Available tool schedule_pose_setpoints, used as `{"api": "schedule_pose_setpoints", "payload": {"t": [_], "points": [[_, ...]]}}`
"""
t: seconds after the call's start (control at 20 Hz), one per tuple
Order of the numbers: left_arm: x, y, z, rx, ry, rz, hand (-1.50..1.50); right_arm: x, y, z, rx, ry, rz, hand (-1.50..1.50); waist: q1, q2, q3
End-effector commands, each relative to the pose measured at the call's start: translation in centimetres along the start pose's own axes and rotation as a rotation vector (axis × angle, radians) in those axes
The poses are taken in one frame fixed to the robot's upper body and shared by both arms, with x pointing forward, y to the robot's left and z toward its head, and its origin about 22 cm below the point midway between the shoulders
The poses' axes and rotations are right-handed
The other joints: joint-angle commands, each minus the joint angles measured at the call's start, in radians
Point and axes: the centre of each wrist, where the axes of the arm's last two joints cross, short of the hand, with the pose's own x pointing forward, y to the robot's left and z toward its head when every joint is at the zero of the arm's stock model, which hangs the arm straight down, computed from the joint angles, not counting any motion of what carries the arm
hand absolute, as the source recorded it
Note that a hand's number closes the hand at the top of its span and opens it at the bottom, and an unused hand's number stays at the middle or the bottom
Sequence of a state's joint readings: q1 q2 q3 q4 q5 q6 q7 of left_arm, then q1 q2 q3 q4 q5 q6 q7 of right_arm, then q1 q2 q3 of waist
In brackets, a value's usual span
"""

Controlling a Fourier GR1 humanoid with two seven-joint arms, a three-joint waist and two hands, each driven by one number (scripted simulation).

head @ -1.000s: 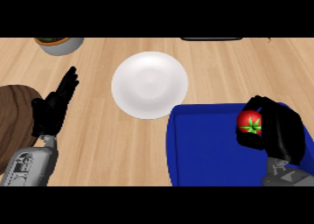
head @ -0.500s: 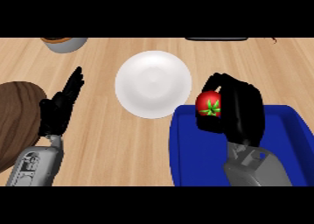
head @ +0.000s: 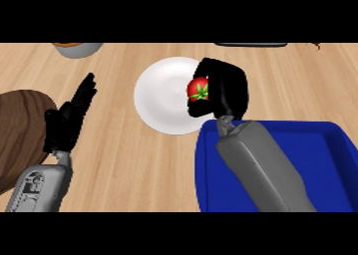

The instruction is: Pick the tomato from the tray and place it in the plate

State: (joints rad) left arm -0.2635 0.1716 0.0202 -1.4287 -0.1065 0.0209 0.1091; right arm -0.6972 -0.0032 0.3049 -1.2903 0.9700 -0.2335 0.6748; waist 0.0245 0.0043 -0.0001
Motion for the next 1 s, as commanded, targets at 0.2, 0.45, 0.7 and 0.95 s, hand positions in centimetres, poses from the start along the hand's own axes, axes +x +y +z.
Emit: {"api": "schedule_pose_setpoints", "payload": {"t": [0.2, 0.45, 0.7, 0.95], "points": [[0.7, -1.3, -0.3, -0.038, -0.026, 0.008, 0.0, -0.1, 6.1, -2.4, 0.08, 0.065, 0.194, 1.5, 0.034, 0.008, 0.0], [0.6, -1.1, -1.0, -0.046, -0.029, 0.021, 0.0, -0.6, 6.4, -4.5, 0.124, 0.202, 0.122, 1.5, 0.045, 0.014, 0.0], [0.8, -1.4, -1.7, -0.077, -0.047, -0.007, 0.0, -2.8, 7.4, -4.7, 0.139, 0.241, -0.002, -1.5, 0.068, 0.025, 0.001], [0.5, -1.9, -1.6, -0.067, -0.047, -0.004, 0.0, -3.3, 7.5, -4.9, 0.115, 0.212, -0.117, -1.5, 0.07, 0.025, 0.001]]}}
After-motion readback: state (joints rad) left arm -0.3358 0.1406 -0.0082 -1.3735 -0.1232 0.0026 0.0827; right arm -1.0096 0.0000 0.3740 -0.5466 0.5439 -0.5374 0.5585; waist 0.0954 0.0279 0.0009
